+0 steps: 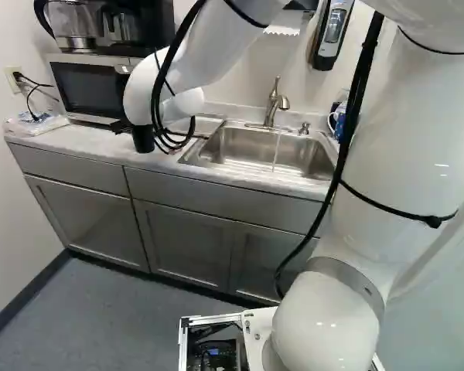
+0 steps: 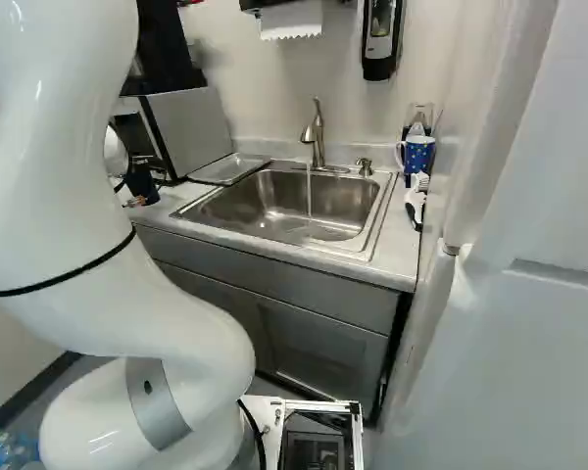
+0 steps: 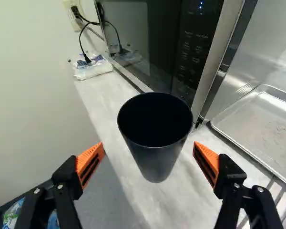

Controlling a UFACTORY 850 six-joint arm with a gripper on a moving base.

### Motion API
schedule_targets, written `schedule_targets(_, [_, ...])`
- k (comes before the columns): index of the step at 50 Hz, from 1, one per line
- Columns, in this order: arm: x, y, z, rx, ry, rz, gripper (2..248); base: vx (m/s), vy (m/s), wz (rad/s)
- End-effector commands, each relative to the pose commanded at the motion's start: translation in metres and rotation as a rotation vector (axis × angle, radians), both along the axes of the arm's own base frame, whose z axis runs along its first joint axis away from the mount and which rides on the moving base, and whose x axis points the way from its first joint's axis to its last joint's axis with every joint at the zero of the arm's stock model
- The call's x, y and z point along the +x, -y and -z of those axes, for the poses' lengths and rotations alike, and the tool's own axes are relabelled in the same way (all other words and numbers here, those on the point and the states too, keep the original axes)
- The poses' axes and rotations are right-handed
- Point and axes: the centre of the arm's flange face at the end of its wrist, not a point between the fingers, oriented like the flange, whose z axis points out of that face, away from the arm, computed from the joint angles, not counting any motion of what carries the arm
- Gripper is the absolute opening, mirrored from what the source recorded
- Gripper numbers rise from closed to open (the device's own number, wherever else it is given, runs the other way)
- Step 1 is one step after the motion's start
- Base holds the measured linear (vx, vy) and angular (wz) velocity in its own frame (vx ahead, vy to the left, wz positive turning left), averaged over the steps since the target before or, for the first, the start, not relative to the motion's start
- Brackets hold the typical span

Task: Rinse the cup and place it in the tray

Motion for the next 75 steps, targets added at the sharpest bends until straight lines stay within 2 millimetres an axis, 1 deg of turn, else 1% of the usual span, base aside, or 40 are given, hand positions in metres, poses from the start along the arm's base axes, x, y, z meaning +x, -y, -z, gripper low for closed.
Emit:
schedule_targets(44, [-0.008, 0.003, 0.022, 0.109, 0.155, 0.003, 247, 0.0, 0.0, 0.0])
schedule_targets(63, [-0.006, 0.005, 0.033, 0.15, 0.215, 0.012, 247, 0.0, 0.0, 0.0])
schedule_targets(70, [-0.005, 0.005, 0.039, 0.148, 0.214, 0.014, 247, 0.0, 0.0, 0.0])
schedule_targets(75, [-0.005, 0.005, 0.039, 0.148, 0.213, 0.014, 247, 0.0, 0.0, 0.0])
